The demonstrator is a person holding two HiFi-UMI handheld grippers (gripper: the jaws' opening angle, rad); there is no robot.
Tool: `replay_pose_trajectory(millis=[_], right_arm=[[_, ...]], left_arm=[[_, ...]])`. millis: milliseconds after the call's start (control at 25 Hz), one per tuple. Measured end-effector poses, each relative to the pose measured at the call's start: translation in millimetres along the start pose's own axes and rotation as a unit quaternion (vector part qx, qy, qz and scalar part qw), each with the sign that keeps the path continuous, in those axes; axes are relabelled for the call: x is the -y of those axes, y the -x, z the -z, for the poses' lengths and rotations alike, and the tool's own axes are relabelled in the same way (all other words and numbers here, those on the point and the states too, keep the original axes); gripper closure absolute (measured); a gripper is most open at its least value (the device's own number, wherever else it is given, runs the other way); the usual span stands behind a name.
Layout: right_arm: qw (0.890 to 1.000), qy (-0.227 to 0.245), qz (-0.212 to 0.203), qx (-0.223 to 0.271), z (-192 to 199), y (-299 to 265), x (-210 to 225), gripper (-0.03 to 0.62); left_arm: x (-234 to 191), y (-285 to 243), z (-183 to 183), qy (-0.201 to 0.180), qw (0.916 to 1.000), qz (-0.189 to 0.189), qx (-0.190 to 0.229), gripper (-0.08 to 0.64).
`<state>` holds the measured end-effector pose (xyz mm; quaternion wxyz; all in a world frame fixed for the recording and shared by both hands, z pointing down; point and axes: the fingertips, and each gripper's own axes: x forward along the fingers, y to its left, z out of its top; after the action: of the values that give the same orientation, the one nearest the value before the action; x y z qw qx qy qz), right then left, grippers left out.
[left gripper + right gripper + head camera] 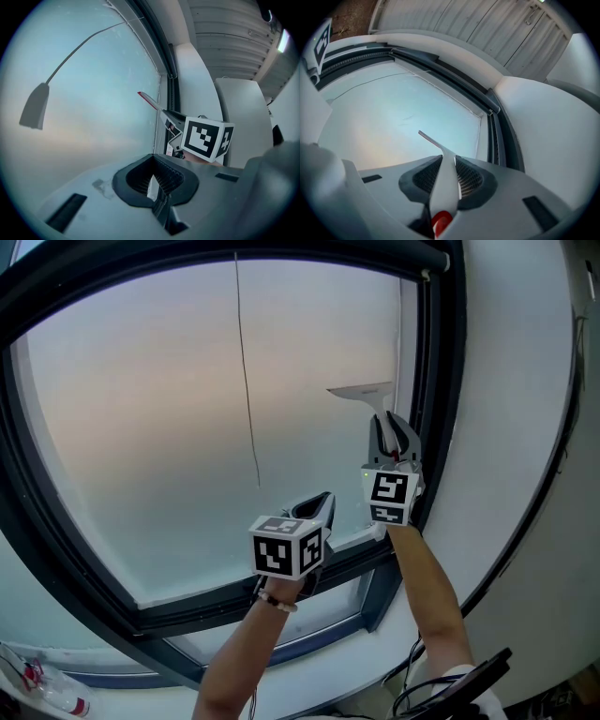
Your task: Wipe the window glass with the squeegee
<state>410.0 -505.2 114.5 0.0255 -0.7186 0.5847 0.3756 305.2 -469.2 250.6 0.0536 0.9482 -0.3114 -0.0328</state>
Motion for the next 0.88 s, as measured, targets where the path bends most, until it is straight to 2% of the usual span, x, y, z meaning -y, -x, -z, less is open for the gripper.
replay_pose_trajectory(millis=[480, 880], right_arm=[[0.999, 0.02, -0.019, -0.039, 88, 61, -41, 0.514], [0.994, 0.03, -0.04, -0.097, 159, 116, -75, 0.515]], left_arm=[[-8, -7, 58, 0.033, 0.9988, -0.01, -0.034, 0.561], [-19, -9, 104, 0.06, 0.9958, -0.033, -0.061, 0.56]])
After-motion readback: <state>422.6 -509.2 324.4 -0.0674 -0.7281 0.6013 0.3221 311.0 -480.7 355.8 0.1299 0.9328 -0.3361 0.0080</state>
